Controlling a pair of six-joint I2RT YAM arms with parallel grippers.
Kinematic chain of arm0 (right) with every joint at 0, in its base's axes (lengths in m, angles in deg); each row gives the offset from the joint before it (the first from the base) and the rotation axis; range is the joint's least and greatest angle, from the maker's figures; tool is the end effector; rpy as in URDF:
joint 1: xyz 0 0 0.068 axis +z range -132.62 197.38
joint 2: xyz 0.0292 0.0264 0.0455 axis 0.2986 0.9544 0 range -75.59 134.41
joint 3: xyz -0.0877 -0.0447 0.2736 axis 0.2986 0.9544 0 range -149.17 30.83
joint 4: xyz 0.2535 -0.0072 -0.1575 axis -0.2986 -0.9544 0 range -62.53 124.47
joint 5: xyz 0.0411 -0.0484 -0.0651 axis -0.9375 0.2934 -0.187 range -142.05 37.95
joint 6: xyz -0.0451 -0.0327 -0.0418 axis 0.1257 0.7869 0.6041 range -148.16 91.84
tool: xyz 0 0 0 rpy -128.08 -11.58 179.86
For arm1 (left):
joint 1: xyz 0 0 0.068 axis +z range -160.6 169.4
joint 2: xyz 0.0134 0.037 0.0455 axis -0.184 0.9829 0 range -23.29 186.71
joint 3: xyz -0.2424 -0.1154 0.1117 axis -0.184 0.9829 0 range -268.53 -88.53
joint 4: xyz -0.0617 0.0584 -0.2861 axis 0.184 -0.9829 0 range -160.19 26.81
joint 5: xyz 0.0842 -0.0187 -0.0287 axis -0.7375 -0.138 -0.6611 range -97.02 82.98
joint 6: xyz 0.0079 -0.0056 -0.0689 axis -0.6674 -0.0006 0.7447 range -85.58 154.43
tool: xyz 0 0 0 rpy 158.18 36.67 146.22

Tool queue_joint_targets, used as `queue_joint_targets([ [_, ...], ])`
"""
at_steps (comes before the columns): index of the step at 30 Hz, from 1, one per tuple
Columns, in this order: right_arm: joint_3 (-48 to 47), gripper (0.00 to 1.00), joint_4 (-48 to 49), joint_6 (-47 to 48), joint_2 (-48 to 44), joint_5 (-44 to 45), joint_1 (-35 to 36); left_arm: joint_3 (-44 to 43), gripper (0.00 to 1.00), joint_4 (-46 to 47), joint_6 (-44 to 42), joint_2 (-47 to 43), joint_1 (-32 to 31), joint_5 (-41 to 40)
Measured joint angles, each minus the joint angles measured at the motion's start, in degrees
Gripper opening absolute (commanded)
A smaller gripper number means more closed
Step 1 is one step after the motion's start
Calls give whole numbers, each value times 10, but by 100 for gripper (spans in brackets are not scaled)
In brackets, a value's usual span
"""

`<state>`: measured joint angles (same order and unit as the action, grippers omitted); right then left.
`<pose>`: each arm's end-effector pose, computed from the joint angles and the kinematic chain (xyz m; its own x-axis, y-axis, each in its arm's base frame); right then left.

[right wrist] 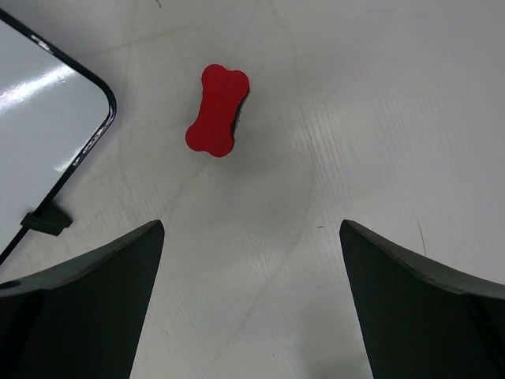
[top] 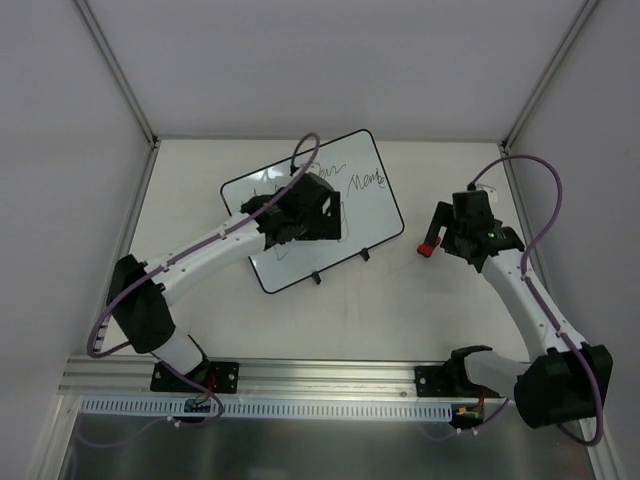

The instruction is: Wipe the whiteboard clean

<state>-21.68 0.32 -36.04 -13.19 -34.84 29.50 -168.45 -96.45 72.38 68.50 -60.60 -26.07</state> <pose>0.2690 0.0406 0.2851 -0.6721 -0.0105 -0.7404 0.1003 0.9894 -0.1051 0.2771 -0.3016 0.3059 -0.7134 -0.0544 -0.6987 0.1739 0.9521 -0.2516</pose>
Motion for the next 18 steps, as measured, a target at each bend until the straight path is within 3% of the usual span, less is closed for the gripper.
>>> queue_joint_targets([
  [7, -71, 91, -4, -46, 170, 9, -4, 0, 99, -2, -75, -108, 134, 31],
  [18, -142, 63, 3, -101, 352, 3, -12, 67, 99, -2, -151, -317, 340, 102],
])
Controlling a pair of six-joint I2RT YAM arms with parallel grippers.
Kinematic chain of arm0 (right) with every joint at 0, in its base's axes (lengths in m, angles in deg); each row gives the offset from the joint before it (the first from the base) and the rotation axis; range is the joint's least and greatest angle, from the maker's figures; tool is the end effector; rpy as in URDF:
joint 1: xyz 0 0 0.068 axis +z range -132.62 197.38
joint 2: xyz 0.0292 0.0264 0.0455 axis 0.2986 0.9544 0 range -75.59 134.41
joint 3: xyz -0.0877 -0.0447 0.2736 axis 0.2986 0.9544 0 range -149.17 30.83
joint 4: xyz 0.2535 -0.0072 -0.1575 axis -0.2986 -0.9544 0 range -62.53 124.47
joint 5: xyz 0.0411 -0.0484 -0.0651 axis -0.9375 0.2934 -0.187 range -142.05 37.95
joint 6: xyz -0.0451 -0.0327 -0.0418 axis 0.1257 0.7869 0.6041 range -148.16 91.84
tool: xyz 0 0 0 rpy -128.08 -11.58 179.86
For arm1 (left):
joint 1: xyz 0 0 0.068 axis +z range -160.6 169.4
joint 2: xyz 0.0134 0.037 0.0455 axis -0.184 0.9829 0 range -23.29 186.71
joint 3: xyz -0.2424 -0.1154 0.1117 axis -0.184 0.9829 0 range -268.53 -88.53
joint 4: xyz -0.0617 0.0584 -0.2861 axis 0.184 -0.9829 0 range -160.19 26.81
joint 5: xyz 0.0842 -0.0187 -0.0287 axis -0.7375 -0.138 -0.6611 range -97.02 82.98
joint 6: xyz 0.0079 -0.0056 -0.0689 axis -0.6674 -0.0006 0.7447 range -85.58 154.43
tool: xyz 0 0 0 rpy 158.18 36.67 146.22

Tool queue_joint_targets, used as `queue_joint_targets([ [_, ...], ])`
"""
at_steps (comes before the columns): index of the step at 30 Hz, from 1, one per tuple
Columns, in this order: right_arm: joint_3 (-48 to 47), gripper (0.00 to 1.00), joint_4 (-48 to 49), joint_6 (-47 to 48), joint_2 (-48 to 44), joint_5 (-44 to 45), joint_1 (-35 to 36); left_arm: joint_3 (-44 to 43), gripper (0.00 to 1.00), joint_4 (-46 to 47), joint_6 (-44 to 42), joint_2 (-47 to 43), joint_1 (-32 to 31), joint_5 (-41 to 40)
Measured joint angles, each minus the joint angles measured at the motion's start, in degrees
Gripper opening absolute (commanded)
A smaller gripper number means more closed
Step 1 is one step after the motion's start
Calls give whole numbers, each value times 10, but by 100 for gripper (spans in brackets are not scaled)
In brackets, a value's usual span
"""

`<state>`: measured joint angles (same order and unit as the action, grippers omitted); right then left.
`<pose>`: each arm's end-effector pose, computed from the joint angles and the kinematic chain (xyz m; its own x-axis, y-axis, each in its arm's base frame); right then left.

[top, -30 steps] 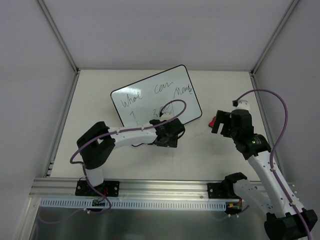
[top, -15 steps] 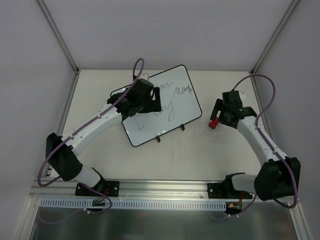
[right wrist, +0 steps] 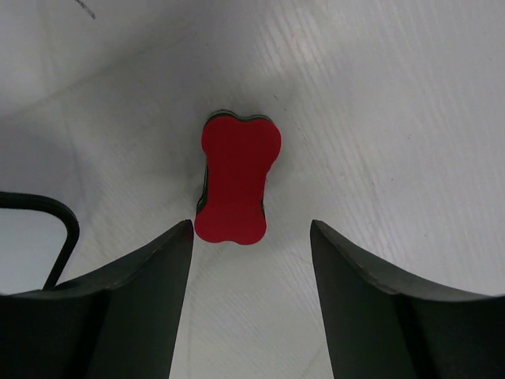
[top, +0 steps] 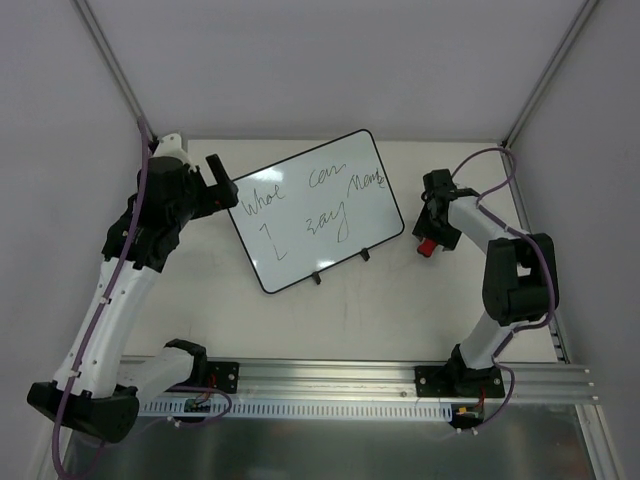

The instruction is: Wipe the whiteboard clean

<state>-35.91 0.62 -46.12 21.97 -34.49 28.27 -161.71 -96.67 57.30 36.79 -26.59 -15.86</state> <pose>0.3830 0.0563 0.1838 -0.8607 0.1337 -0.4912 0.2228 0.9665 -0.1273 0.2562 -0.0644 0.4361 -0.3602 -0.2964 -0.8845 -0.0071 0.9490 -0.3152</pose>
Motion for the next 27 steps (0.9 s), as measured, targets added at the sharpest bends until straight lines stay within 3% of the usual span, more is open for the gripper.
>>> queue_joint_targets([
  [6, -18, 54, 9, -5, 38, -9, -12, 66, 99, -2, -19, -48, 41, 20],
  [11, -25, 53, 18, -7, 56, -18, -19, 105, 99, -10, -24, -57, 56, 25],
  [19, -25, 51, 28, -7, 70, -32, -26, 113, 99, -16, -29, -68, 64, 28],
  [27, -29, 41, 36, -7, 82, -36, -29, 120, 99, -16, -31, -71, 71, 29],
])
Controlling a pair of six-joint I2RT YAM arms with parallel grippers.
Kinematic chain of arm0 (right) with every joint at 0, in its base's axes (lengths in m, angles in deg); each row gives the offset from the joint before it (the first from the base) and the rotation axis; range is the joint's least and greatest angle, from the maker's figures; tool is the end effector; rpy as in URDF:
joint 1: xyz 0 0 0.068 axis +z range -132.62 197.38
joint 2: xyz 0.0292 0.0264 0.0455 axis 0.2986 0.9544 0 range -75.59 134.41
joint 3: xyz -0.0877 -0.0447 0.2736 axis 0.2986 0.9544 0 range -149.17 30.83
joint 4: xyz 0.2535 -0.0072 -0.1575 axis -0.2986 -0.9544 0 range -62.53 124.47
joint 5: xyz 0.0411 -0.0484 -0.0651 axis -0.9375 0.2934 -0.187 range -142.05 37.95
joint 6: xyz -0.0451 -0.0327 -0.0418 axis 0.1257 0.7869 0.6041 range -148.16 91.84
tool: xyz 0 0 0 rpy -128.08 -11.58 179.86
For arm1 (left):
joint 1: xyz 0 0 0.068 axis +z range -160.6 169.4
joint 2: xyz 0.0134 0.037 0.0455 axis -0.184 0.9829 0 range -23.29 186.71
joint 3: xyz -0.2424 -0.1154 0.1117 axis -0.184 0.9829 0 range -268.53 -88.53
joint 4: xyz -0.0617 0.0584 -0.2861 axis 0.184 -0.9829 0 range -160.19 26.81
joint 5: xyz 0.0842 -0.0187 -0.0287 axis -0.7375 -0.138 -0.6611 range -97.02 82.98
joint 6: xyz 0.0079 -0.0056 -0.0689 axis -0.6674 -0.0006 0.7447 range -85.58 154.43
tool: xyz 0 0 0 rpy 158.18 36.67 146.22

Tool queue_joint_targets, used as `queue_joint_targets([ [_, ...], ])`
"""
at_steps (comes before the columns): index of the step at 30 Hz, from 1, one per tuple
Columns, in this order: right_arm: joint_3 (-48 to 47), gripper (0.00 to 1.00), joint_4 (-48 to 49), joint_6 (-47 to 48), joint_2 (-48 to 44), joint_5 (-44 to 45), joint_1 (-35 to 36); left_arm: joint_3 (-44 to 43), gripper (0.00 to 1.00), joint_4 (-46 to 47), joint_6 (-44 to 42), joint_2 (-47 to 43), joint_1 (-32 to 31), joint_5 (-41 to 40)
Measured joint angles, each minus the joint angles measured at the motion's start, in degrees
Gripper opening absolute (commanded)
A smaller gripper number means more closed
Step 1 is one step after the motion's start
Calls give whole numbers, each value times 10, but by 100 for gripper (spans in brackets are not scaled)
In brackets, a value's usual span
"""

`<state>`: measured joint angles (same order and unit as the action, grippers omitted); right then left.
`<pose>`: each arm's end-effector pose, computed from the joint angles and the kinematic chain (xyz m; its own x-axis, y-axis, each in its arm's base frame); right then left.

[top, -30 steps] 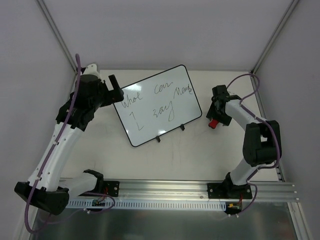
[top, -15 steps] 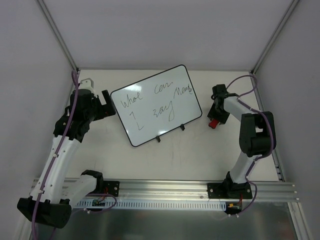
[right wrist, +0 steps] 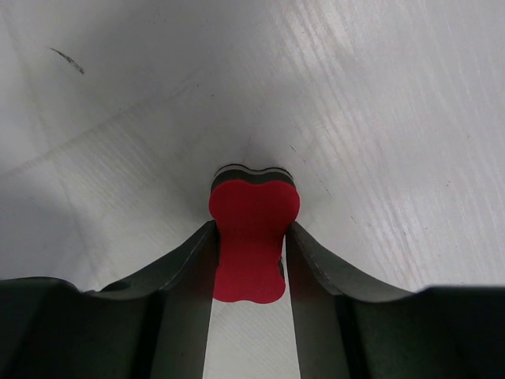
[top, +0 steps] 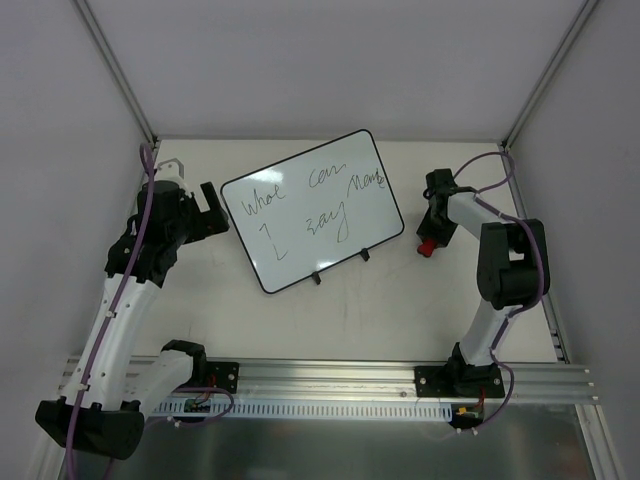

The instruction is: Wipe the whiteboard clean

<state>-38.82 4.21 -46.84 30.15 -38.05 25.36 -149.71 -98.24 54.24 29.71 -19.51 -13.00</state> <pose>0.4113 0.0438 0.1484 -0.8717 0.1915 -0.4511 0.2538 0.9638 -0.0813 0.2369 -0.0312 0.3802 -0.4409 -0.2722 -0.8553 -0.0930 0.9616 -0.2581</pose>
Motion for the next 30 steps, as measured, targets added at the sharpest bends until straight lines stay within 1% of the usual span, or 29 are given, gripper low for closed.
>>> queue_joint_targets([
  [5, 0, 24, 1, 2, 0, -2, 0, 9, 99, 0, 0, 0, 0, 0],
  [8, 2, 18, 5, 4, -3, -6, 0, 14, 99, 0, 0, 1, 6, 3],
  [10, 7, 16, 10, 10, -12, -11, 0, 17, 99, 0, 0, 3, 13, 10],
  [11, 13, 13, 13, 15, -21, -15, 0, 18, 99, 0, 0, 5, 16, 11],
  [17, 38, 12, 25, 60, -125, -35, 14, 22, 96, 15, -6, 22, 42, 30],
  [20, 39, 11, 52, 93, -191, -45, 45, 30, 95, 44, -14, 29, 56, 54],
  [23, 39, 11, 88, 128, -235, -54, 91, 32, 93, 75, -26, 44, 69, 82],
  [27, 38, 11, 116, 163, -247, -60, 151, 31, 92, 129, -43, 89, 103, 141],
  [30, 32, 11, 120, 193, -245, -61, 193, 21, 93, 157, -60, 139, 129, 182],
])
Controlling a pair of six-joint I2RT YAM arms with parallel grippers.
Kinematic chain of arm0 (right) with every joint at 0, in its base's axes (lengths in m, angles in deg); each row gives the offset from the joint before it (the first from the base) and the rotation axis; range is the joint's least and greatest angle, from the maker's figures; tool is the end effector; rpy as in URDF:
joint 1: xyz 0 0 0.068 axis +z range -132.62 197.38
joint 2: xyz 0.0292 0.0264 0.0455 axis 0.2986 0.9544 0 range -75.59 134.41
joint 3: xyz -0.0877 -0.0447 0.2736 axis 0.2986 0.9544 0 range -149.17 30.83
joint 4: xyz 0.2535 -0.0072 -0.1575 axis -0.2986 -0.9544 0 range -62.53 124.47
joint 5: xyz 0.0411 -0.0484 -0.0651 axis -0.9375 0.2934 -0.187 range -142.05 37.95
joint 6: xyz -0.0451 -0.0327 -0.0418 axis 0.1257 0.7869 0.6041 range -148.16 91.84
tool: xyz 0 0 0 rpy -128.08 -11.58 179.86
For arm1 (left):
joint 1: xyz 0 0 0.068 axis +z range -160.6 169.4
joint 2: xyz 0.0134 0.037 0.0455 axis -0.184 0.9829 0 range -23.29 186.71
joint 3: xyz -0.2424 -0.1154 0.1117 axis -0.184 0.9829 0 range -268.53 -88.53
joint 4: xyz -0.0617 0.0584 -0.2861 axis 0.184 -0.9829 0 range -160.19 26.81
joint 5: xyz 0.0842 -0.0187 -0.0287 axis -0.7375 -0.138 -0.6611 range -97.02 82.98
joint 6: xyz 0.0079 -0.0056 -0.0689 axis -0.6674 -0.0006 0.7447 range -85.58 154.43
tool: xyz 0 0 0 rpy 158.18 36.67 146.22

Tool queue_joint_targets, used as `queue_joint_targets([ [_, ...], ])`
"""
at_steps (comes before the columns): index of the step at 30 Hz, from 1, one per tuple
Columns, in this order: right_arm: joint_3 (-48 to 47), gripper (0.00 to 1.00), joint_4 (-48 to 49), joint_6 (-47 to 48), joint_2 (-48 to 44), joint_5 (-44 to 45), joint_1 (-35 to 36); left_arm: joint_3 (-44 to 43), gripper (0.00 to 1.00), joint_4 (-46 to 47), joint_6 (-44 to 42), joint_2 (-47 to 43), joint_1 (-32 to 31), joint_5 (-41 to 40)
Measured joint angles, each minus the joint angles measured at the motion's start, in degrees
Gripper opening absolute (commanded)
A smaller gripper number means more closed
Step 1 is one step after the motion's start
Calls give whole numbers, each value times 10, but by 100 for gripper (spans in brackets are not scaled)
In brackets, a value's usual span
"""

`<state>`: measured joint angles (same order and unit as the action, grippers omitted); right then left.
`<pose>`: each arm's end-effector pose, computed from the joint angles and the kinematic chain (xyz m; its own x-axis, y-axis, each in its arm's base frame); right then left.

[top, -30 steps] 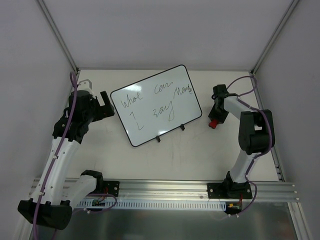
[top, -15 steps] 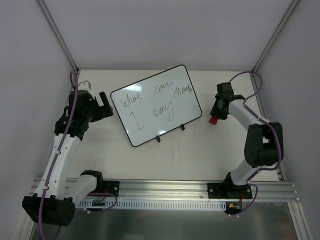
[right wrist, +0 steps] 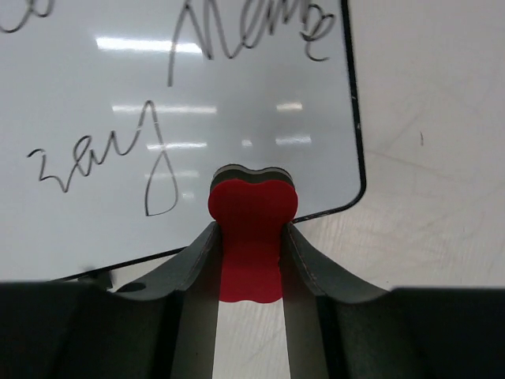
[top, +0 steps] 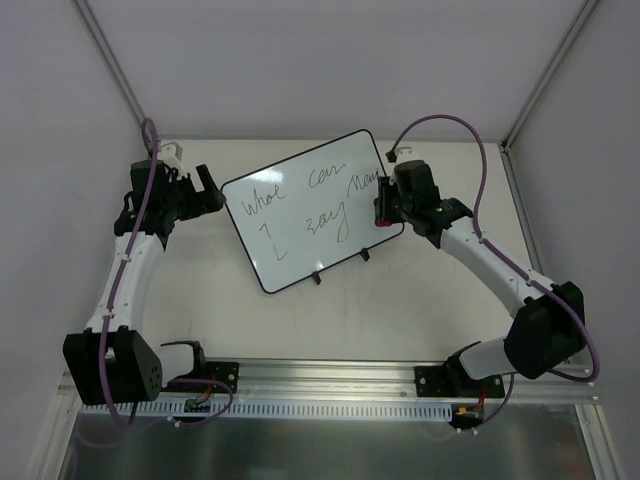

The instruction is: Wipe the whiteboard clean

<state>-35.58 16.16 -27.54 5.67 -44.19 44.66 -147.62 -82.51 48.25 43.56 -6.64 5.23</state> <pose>0.3378 0.1655 0.3068 -0.4821 -0.2608 -0.8364 -0.3577 0.9301 -0.0838 0.3138 0.0096 0.3356 -0.4697 -0.2667 -0.8416 0.0088 0.9518 -0.3065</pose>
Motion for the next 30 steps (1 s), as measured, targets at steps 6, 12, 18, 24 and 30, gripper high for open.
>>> queue_joint_targets([
  [6, -42, 11, 29, 68, 13, -12, 71, -7, 90, 58, -26, 72, 35, 79],
  [12, -118, 12, 57, 128, 68, -49, 84, -8, 81, 99, -43, 117, 66, 184],
  [18, -159, 13, 75, 174, 113, -88, 98, -12, 71, 130, -73, 144, 65, 286],
  [24, -181, 13, 89, 201, 142, -110, 114, -33, 63, 140, -92, 180, 65, 342],
  [30, -217, 13, 91, 220, 174, -113, 131, -49, 41, 144, -104, 197, 65, 386],
])
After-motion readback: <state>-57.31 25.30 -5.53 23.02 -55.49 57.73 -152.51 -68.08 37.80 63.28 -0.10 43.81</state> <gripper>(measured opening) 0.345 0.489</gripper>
